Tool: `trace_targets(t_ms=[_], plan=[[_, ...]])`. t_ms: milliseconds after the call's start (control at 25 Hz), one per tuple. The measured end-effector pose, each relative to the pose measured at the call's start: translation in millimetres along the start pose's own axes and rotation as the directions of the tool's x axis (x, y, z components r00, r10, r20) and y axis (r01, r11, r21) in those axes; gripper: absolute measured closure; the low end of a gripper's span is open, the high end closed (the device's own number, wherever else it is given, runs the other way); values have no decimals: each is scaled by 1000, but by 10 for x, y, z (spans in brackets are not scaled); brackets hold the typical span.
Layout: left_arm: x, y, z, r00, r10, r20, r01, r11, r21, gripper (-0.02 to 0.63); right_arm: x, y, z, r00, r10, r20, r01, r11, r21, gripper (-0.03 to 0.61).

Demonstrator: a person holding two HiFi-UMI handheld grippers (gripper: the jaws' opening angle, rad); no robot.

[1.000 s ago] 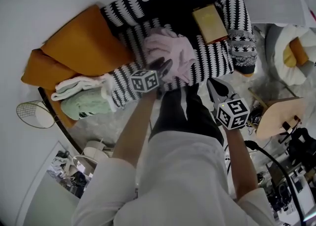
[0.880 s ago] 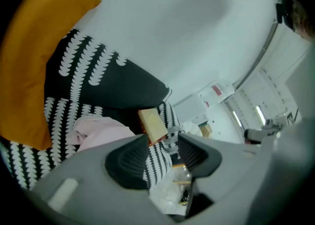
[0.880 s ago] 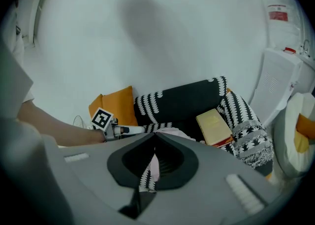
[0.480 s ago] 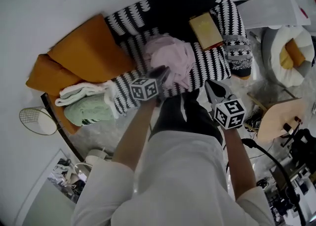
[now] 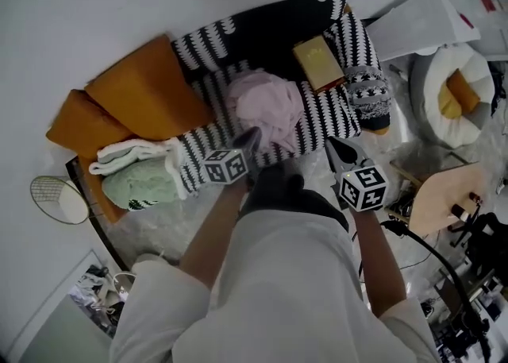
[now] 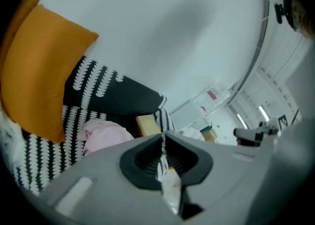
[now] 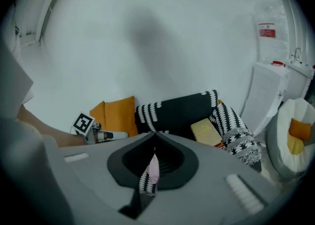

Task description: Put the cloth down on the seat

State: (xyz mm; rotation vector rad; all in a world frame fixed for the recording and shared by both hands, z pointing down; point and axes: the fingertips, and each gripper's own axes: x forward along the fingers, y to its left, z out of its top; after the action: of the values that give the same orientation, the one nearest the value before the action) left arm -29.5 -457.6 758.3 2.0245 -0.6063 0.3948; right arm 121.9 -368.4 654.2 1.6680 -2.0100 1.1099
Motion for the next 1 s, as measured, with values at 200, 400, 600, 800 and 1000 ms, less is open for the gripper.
trace_targets(t_ms=[200,400,600,800,1000], plan=[[-261,-353,-209,999,12,52,-12,1000,0,602,-326,65,-89,999,31,32,-31,999,-7,575],[-641,-801,-345,991,12,132,-10,1000,-19,612,-719,221,-274,996,72,56,-70,997,-32,575],[-951,-1319,-594,984,-35,173,35,999,4,612,-1195,298,-587,995,84,61,-79,994,-78,575],[-1154,-1738,-894,974,-76,211,77,997,1,612,-1636,354,-791,988,105,111,-98,993,-73,575],[-1409,-2150,-1186,961,-105,255,92,994,61,612,-2053,459,-979,979,133,155,-117,987,-109,575]])
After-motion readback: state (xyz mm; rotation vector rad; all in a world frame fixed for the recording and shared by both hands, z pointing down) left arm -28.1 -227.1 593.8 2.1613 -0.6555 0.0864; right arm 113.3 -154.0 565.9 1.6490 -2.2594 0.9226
